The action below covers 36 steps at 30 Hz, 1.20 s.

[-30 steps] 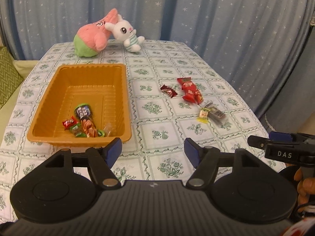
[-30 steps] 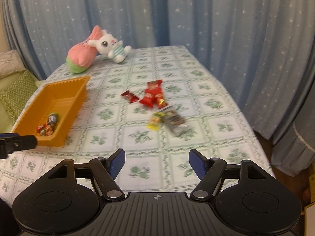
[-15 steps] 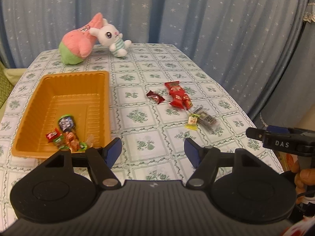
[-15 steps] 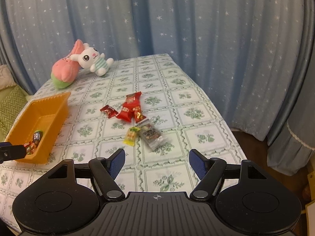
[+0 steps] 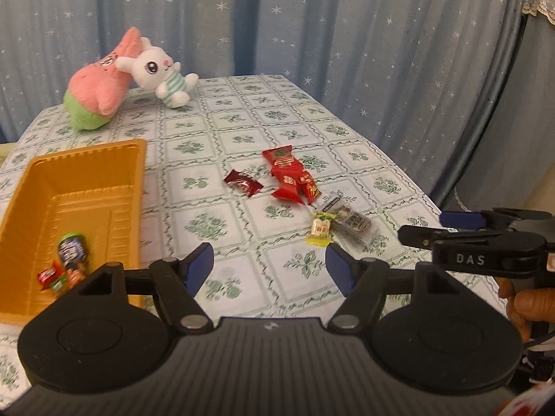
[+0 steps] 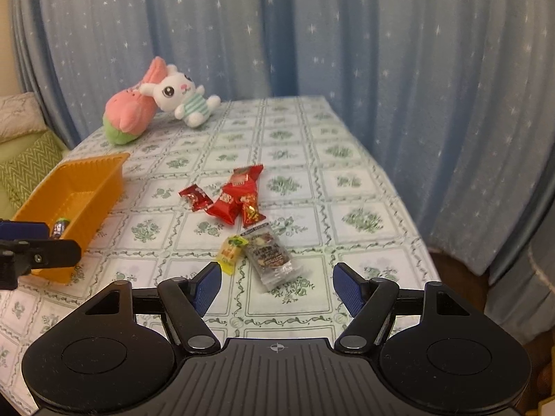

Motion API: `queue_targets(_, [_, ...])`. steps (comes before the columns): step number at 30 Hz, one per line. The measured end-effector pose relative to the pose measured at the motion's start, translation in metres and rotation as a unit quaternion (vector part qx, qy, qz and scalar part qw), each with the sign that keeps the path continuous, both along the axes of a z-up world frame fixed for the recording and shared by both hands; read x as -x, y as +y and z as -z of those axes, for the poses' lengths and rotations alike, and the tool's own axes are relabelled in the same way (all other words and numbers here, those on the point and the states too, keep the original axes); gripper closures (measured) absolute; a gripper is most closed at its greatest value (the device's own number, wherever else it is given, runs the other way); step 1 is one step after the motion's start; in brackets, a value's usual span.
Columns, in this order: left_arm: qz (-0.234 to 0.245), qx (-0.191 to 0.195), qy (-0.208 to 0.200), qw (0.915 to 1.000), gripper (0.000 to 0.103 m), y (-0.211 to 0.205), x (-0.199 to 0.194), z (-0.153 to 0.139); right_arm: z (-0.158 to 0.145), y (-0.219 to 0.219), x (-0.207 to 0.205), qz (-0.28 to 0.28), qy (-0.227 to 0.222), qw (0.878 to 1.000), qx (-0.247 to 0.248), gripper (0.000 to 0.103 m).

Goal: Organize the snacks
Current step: 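Close the right tool on the clear snack packet while the left tool grasps the yellow candy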

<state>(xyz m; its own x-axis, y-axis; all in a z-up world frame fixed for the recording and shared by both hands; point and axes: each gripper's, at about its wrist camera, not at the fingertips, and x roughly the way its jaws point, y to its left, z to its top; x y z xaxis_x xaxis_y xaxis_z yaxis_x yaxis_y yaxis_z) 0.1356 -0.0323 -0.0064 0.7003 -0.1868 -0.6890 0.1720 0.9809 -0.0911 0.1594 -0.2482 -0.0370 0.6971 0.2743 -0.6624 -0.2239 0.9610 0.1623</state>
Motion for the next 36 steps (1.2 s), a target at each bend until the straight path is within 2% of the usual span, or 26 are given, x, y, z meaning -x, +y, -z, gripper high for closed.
queue_targets(3, [0.004, 0.000, 0.003, 1.0000, 0.033, -0.007, -0.013, 0.010, 0.005, -0.001, -0.018, -0.011, 0.006, 1.000, -0.002, 0.031])
queue_targets(12, [0.006, 0.003, 0.031, 0.9995, 0.031, -0.018, -0.049, 0.041, 0.041, 0.009, -0.066, -0.095, 0.015, 0.994, 0.043, 0.032])
queue_targets(16, [0.008, 0.000, 0.040, 0.9991, 0.031, -0.022, -0.059, 0.055, 0.060, 0.017, -0.080, -0.126, 0.028, 0.990, 0.055, 0.043])
queue_targets(24, [0.013, -0.003, 0.046, 0.9988, 0.031, -0.024, -0.068, 0.072, 0.076, 0.026, -0.096, -0.143, 0.029, 0.988, 0.056, 0.060])
queue_targets(25, [0.014, -0.002, 0.045, 0.9989, 0.031, -0.025, -0.068, 0.073, 0.076, 0.026, -0.097, -0.141, 0.029, 0.988, 0.055, 0.064])
queue_targets(28, [0.022, 0.003, 0.042, 0.9989, 0.032, -0.027, -0.072, 0.076, 0.075, 0.018, -0.098, -0.110, 0.041, 0.993, 0.028, 0.065])
queue_targets(36, [0.041, 0.012, 0.048, 0.9979, 0.046, -0.051, -0.089, 0.090, 0.057, -0.013, -0.092, -0.008, 0.029, 0.999, -0.024, 0.065])
